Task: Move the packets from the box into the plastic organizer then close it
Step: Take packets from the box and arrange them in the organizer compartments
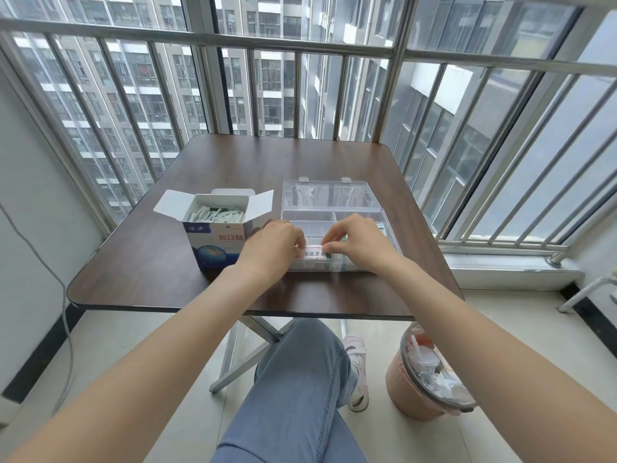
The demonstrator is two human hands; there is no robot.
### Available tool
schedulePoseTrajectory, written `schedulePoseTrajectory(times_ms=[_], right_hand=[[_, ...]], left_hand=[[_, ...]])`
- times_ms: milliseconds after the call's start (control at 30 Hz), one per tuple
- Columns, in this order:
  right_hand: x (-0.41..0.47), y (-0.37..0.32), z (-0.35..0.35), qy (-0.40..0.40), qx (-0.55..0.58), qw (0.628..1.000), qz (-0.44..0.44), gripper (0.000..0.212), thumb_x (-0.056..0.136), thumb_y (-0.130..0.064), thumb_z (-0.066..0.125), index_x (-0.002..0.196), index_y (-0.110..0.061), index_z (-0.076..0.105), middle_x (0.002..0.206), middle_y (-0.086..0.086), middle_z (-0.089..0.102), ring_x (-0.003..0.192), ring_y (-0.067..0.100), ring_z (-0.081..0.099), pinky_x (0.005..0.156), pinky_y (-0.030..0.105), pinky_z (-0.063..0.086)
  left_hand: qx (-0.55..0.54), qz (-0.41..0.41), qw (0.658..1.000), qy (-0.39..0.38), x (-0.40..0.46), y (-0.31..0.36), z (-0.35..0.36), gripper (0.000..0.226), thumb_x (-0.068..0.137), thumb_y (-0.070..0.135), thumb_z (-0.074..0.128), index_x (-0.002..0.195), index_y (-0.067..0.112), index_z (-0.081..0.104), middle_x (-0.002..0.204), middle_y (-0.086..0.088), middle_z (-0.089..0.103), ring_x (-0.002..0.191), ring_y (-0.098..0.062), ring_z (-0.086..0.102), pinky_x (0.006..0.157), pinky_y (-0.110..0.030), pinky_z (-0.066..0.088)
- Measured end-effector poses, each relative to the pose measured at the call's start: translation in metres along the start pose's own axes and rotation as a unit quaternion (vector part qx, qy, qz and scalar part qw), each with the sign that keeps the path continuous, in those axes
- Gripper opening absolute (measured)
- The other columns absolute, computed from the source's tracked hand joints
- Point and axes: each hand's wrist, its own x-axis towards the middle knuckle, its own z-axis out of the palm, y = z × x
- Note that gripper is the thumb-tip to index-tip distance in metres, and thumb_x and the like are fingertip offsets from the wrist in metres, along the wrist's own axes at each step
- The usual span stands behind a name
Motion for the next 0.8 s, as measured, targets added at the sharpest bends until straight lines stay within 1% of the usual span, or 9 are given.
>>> schedulePoseTrajectory(times_ms=[133,200,300,400,500,600,667,733,800], right_hand=[[-0.002,-0.003,0.002,0.006,-0.032,0.999,0.001,0.007,0.081,-0.021,0.071,0.087,-0.019,0.074,0.086,-0.005,0.066,0.088,0.014,0.061,0.082,0.035,0.051],[-0.003,-0.003,0.002,0.009,-0.043,0.999,-0.003,0.007,0.083,-0.021,0.069,0.088,-0.019,0.074,0.09,-0.004,0.066,0.092,0.016,0.06,0.083,0.037,0.05],[-0.003,-0.005,0.0,0.005,-0.045,0.999,-0.004,0.009,0.085,-0.021,0.067,0.089,-0.018,0.074,0.096,-0.003,0.066,0.095,0.017,0.06,0.084,0.037,0.05],[-0.004,-0.005,-0.005,0.009,-0.031,0.999,-0.002,0.011,0.086,-0.021,0.065,0.093,-0.018,0.074,0.094,-0.005,0.065,0.096,0.014,0.058,0.084,0.034,0.048],[-0.007,-0.006,-0.01,0.023,0.005,1.0,-0.002,0.013,0.087,-0.023,0.064,0.092,-0.016,0.073,0.098,-0.001,0.069,0.095,0.013,0.059,0.086,0.035,0.049],[-0.014,-0.011,-0.015,0.05,0.006,0.999,-0.011,0.017,0.09,-0.026,0.061,0.095,-0.014,0.073,0.1,-0.002,0.068,0.094,0.013,0.059,0.077,0.029,0.044],[-0.019,-0.019,-0.018,0.08,-0.017,0.996,-0.032,0.02,0.092,-0.028,0.058,0.099,-0.015,0.072,0.099,-0.002,0.067,0.09,0.012,0.057,0.072,0.026,0.04],[-0.021,-0.028,-0.018,0.119,-0.015,0.991,-0.066,0.019,0.092,-0.026,0.057,0.098,-0.015,0.071,0.097,0.0,0.068,0.082,0.011,0.054,0.077,0.03,0.045],[-0.021,-0.04,-0.018,0.144,-0.001,0.984,-0.105,0.018,0.092,-0.022,0.057,0.099,-0.013,0.071,0.097,0.003,0.067,0.082,0.011,0.056,0.083,0.028,0.044]], left_hand=[[0.019,0.002,1.0,-0.016,0.004,-0.003,0.001,0.02,0.089,0.014,0.057,0.1,0.023,0.071,0.108,-0.005,0.063,0.106,-0.029,0.054,0.085,-0.037,0.047],[0.023,0.002,0.999,-0.022,0.006,-0.003,0.001,0.021,0.088,0.015,0.057,0.1,0.025,0.071,0.108,-0.007,0.065,0.105,-0.031,0.056,0.081,-0.035,0.047],[0.041,0.0,0.999,-0.021,0.006,-0.003,0.001,0.022,0.09,0.016,0.055,0.105,0.024,0.068,0.111,-0.007,0.063,0.106,-0.03,0.055,0.074,-0.032,0.04],[0.054,0.01,0.998,-0.008,0.003,-0.002,0.001,0.025,0.094,0.014,0.053,0.117,0.019,0.062,0.117,-0.007,0.059,0.11,-0.027,0.053,0.082,-0.037,0.044],[0.034,0.015,0.999,0.009,-0.003,0.001,-0.003,0.027,0.096,0.017,0.052,0.122,0.016,0.058,0.121,-0.006,0.057,0.113,-0.024,0.051,0.088,-0.037,0.045],[0.003,0.016,1.0,0.023,-0.013,0.005,-0.01,0.027,0.096,0.02,0.049,0.121,0.015,0.058,0.121,-0.006,0.055,0.115,-0.024,0.049,0.092,-0.041,0.045],[-0.03,0.029,0.997,0.061,-0.021,0.006,-0.015,0.025,0.095,0.02,0.049,0.117,0.014,0.06,0.117,-0.006,0.057,0.112,-0.024,0.051,0.091,-0.042,0.046],[-0.072,0.06,0.986,0.139,-0.031,0.003,-0.023,0.02,0.094,0.016,0.051,0.11,0.012,0.062,0.107,-0.007,0.06,0.101,-0.025,0.057,0.084,-0.043,0.049],[-0.082,0.079,0.97,0.215,-0.038,-0.005,-0.034,0.016,0.089,0.009,0.055,0.103,0.009,0.064,0.099,-0.008,0.062,0.09,-0.027,0.06,0.078,-0.044,0.051]])
